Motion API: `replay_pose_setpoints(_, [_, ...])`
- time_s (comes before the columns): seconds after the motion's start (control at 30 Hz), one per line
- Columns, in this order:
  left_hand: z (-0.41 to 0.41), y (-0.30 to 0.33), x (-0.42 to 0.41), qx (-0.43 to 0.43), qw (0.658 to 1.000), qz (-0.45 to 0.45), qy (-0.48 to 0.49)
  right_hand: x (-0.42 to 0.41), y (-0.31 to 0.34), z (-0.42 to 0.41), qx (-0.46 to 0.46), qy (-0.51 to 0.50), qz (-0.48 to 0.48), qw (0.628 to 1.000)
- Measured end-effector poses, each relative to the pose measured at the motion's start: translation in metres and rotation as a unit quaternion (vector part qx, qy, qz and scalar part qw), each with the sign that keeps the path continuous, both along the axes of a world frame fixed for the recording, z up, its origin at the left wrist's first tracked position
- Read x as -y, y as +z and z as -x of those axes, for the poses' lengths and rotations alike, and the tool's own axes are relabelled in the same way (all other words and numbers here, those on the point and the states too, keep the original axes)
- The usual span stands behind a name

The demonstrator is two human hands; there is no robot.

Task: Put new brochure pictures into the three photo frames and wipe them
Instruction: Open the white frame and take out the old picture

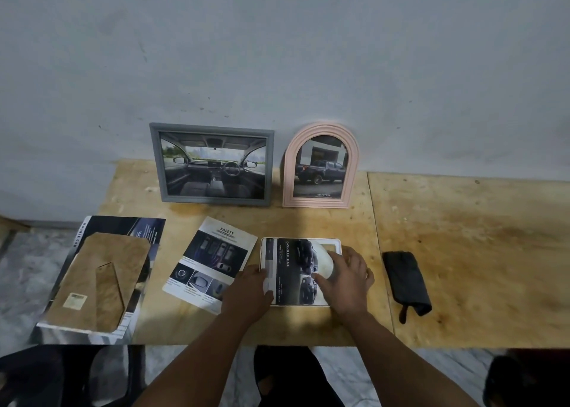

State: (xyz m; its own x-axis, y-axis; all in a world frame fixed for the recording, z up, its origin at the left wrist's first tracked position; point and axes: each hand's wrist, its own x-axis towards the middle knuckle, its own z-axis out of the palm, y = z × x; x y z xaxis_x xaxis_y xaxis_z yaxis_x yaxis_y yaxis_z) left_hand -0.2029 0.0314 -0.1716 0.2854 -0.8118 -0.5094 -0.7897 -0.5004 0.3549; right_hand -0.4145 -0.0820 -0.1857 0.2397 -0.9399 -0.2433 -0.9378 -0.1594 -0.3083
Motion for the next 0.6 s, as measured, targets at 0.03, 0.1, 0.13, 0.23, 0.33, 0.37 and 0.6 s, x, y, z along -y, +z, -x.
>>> replay_pose_setpoints(0.03, [0.000,0.003,0.000,-0.001,1.000,0.004,-0.002,0.000,0.006,0.002,0.029,-0.014,-0.008,0.999])
replay_pose_setpoints(0.1, [-0.001,0.008,0.002,-0.001,1.000,0.021,0.003,0.003,0.022,0.007,0.131,-0.053,-0.057,0.988])
replay_pose_setpoints(0.13, [0.000,0.011,0.002,-0.007,0.999,0.035,0.019,0.006,0.030,0.010,0.204,-0.078,-0.088,0.972])
replay_pose_setpoints(0.23, [0.006,0.025,0.006,-0.091,0.983,0.096,0.127,0.020,0.063,0.017,0.339,-0.130,-0.148,0.920])
replay_pose_setpoints(0.33, [0.005,0.050,0.016,-0.285,0.906,0.133,0.283,0.040,0.089,0.016,0.400,-0.162,-0.244,0.868])
replay_pose_setpoints(0.37, [0.001,0.056,0.018,-0.344,0.870,0.137,0.326,0.048,0.095,0.012,0.410,-0.159,-0.274,0.855])
replay_pose_setpoints(0.6, [-0.047,0.077,0.001,-0.427,0.720,0.220,0.502,0.078,0.125,-0.084,0.379,-0.036,-0.367,0.848])
